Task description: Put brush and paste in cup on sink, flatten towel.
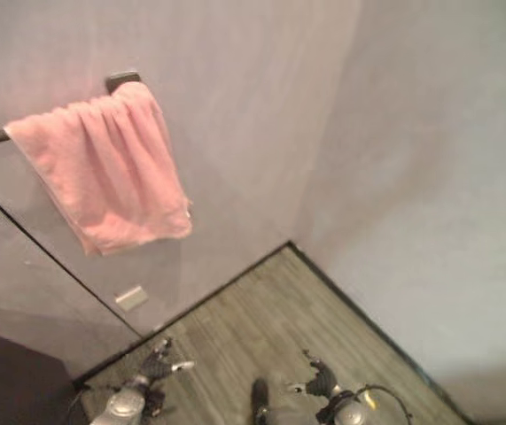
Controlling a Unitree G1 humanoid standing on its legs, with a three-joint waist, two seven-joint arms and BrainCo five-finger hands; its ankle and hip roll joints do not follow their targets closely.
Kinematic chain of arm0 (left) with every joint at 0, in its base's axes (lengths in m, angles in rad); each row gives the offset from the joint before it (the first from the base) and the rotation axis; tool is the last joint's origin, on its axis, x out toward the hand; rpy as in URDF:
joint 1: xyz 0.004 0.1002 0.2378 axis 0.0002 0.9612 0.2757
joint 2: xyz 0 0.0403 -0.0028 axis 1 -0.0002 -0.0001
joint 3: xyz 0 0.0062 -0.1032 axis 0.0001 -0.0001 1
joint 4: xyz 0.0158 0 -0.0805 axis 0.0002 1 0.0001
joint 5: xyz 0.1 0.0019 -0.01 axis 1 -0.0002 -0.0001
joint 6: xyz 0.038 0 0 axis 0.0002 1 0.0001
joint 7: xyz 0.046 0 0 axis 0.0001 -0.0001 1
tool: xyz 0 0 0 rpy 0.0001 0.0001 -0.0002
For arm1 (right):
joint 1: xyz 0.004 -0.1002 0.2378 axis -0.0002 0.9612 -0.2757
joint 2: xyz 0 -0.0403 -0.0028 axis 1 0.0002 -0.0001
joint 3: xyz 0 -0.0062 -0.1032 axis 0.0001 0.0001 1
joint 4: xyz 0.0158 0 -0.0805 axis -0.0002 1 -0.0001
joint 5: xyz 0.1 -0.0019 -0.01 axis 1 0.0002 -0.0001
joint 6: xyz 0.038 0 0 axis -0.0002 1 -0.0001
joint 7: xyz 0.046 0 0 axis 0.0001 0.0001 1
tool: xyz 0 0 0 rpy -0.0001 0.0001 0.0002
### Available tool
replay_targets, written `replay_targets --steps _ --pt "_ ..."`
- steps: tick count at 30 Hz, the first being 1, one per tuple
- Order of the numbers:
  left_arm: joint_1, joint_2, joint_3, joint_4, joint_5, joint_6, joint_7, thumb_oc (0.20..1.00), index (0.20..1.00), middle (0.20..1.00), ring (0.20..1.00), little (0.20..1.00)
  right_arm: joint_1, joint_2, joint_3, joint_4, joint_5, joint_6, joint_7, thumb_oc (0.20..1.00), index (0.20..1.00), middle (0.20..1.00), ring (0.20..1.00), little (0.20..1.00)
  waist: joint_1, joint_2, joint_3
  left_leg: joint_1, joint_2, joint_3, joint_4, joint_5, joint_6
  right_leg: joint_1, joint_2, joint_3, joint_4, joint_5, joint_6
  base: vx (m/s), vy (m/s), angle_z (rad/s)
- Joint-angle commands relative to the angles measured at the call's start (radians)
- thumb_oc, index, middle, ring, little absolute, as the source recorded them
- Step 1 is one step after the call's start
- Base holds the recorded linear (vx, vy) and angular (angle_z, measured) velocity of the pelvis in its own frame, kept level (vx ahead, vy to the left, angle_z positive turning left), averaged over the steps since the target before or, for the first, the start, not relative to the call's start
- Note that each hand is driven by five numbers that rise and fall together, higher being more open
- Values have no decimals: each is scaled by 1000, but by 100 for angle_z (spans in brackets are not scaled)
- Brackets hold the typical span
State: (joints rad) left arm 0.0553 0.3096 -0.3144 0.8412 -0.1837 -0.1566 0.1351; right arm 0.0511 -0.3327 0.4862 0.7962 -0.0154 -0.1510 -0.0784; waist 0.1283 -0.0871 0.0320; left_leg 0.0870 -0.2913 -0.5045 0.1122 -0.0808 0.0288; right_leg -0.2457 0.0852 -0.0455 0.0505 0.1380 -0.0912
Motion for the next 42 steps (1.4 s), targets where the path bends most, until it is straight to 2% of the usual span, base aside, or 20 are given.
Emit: replay_targets --steps 1,2,5,6,7,8,9,10,16,24,27,28,29,30,31,32,35,37,41,42 --pt "-60 55 38 -81 -12 -35 10 1000 1000 1000 1000 1000 -88 -33 -24 -68 -1 -31 1 1000 1000 1000 1000 1000 28 4 59 -193 136 -20 2 99 -27 107 -63 1 23 -128 193 67 -217 72" --pt "-73 52 30 -65 -4 -34 14 1000 1000 1000 1000 1000 -102 -41 -22 -68 -2 -32 -4 1000 1000 1000 1000 1000 25 2 60 -211 140 -48 -9 114 -45 115 -69 -51 0 -135 184 63 -198 96" --pt "-93 44 20 -60 2 -32 19 1000 1000 1000 1000 1000 -112 -51 -33 -56 2 -37 -17 1000 1000 1000 1000 1000 14 -2 64 -244 148 -12 -5 117 -54 123 -82 -97 -12 -139 182 6 -83 105" --pt "-105 38 15 -57 4 -30 20 1000 1000 1000 1000 1000 -116 -59 -36 -58 -2 -35 -21 1000 1000 1000 1000 1000 4 -3 68 -266 168 68 2 110 -54 130 -93 -129 -16 -142 183 -31 -13 84" --pt "-121 32 10 -59 6 -29 24 1000 1000 1000 1000 1000 -121 -67 -39 -63 -10 -34 -31 1000 1000 1000 1000 1000 -11 -6 75 -290 208 199 10 101 -51 136 -109 -160 -19 -142 186 -22 -27 53" --pt "-147 22 1 -51 17 -26 24 1000 1000 1000 1000 1000 -124 -72 -41 -74 -24 -28 -38 1000 1000 1000 1000 1000 -36 -9 77 -293 282 402 -1 84 -52 152 -133 -212 -19 -142 190 -11 -14 91" --pt "-148 22 1 -50 17 -27 24 1000 1000 1000 1000 1000 -124 -72 -41 -74 -24 -28 -38 1000 1000 1000 1000 1000 -34 -9 78 -291 282 404 -2 85 -52 152 -133 -211 -19 -142 190 40 6 156" --pt "-165 13 -15 -43 26 -29 27 1000 1000 1000 1000 1000 -116 -71 -51 -76 -25 -27 -43 1000 1000 1000 1000 1000 -56 2 70 -281 342 508 -42 108 -61 168 -146 -257 -1 -157 187 63 5 169" --pt "-146 24 -24 -29 45 -31 26 1000 1000 1000 1000 1000 -115 -42 -42 -42 -19 -29 -28 1000 1000 1000 1000 1000 -46 8 39 -236 322 464 -81 95 -52 196 -147 -254 25 -178 186 96 40 20" --pt "-57 59 10 -106 88 -47 25 1000 1000 1000 1000 1000 -116 -13 -20 -58 6 -49 11 1000 1000 1000 1000 1000 17 16 22 -200 270 425 -54 50 -19 240 -185 -235 41 -179 209 76 144 -8" --pt "-22 78 19 -169 112 -46 21 1000 1000 1000 1000 1000 -110 -4 -29 -59 23 -56 22 1000 1000 1000 1000 1000 30 32 35 -184 247 402 -50 41 11 182 -221 -218 216 -152 229 30 222 -9" --pt "-16 83 16 -181 125 -46 18 1000 1000 1000 1000 1000 -105 -4 -29 -65 23 -58 24 1000 1000 1000 1000 1000 23 35 41 -182 233 389 -49 44 23 141 -235 -193 298 -90 242 11 148 -13" --pt "-16 83 16 -181 125 -46 18 1000 1000 1000 1000 1000 -105 -4 -29 -65 23 -58 24 1000 1000 1000 1000 1000 23 35 39 -183 233 389 -49 45 23 140 -235 -193 298 -90 242 6 139 6" --pt "-17 98 9 -206 141 -45 17 1000 1000 1000 1000 1000 -101 -9 -25 -84 14 -59 29 1000 1000 1000 1000 1000 9 42 58 -179 224 367 -40 50 33 106 -232 -160 387 -41 245 18 104 28" --pt "-21 108 1 -216 155 -45 9 1000 1000 1000 1000 1000 -100 -18 -21 -89 -3 -61 32 1000 1000 1000 1000 1000 -1 51 70 -174 222 343 -34 54 37 75 -215 -133 449 -38 239 166 92 62" --pt "-17 144 -25 -274 219 -47 -10 1000 1000 1000 1000 1000 -89 -76 -15 -141 -58 -63 44 1000 1000 1000 1000 1000 -43 57 82 -144 210 260 -24 51 41 4 -99 3 449 -94 221 221 -2 137" --pt "-20 155 -4 -291 213 -57 8 1000 1000 1000 1000 1000 -105 -100 -22 -160 -36 -66 54 1000 1000 1000 1000 1000 -41 50 85 -116 240 227 -41 25 13 -17 -185 -26 195 -95 217 208 -152 134" --pt "-25 159 2 -291 203 -58 26 1000 1000 1000 1000 1000 -112 -103 -31 -161 -22 -59 43 1000 1000 1000 1000 1000 -44 36 93 -104 250 203 -39 7 1 -26 -202 -11 122 -52 238 166 -153 -5" --pt "-41 159 4 -273 203 -58 39 1000 1000 1000 1000 1000 -89 -90 -49 -180 -9 -59 39 1000 1000 1000 1000 1000 -46 -5 77 -107 278 149 -71 29 -33 34 -144 3 114 -100 228 122 -243 65" --pt "-39 147 11 -267 195 -59 47 1000 1000 1000 1000 1000 -60 -102 -76 -207 -4 -65 33 1000 1000 1000 1000 1000 -57 -12 53 -108 313 133 -95 50 -64 71 -135 -50 75 -112 222 282 -444 203"
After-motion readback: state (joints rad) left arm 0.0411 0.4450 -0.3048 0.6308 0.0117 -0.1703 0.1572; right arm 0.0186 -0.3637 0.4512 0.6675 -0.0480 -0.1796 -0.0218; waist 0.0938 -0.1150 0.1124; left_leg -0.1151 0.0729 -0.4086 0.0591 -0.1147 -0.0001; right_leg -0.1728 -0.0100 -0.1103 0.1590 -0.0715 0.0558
